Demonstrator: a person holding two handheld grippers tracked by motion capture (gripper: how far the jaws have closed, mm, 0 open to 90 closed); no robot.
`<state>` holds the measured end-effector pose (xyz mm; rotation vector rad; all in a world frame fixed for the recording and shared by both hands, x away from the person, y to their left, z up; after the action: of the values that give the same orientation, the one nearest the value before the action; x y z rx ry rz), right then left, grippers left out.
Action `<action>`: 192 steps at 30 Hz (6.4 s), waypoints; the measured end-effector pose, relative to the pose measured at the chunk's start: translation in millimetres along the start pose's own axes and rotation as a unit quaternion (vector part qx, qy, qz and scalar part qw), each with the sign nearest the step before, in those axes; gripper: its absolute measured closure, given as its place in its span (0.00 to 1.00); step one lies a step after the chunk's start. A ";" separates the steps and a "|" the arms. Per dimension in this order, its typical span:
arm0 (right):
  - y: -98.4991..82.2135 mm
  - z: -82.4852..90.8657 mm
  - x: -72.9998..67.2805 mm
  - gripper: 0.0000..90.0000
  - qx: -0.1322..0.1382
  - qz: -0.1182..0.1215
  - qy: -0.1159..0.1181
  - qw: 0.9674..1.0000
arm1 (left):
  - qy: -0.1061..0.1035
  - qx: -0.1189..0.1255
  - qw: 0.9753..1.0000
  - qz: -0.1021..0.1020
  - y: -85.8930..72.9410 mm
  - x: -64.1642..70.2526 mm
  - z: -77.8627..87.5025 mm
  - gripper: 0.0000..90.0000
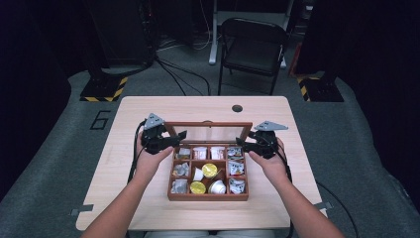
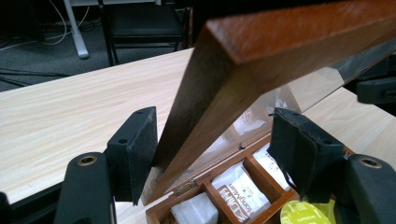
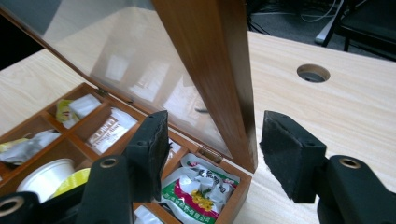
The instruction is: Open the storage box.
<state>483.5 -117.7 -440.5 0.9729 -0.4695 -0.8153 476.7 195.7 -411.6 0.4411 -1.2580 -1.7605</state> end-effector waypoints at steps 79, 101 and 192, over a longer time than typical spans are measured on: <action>-20.6 -54.8 8.5 0.44 0.012 -0.047 -0.036 0.998 | 0.033 -0.021 0.997 0.070 -53.0 -30.2 -69.9 0.34; -16.5 -64.9 14.0 0.50 0.003 -0.044 -0.061 0.997 | 0.045 -0.020 0.995 0.090 -52.8 -38.3 -78.2 0.40; -14.1 -91.1 26.6 0.38 -0.058 -0.119 -0.038 0.991 | 0.018 -0.122 0.977 0.174 -43.6 -55.5 -109.7 0.27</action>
<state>556.2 -93.9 -498.2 0.9023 -0.3721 -1.0860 564.2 182.9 -507.4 0.1009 -1.0075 -1.5706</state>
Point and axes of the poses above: each handheld gripper's, and its own axes: z roughly backward along the jaws, y roughly out of its top, x roughly to its right, the point moved 4 cm from there along -z, roughly forward along the jaws, and after that the axes turned 6 degrees about z, right-handed, at the moved point
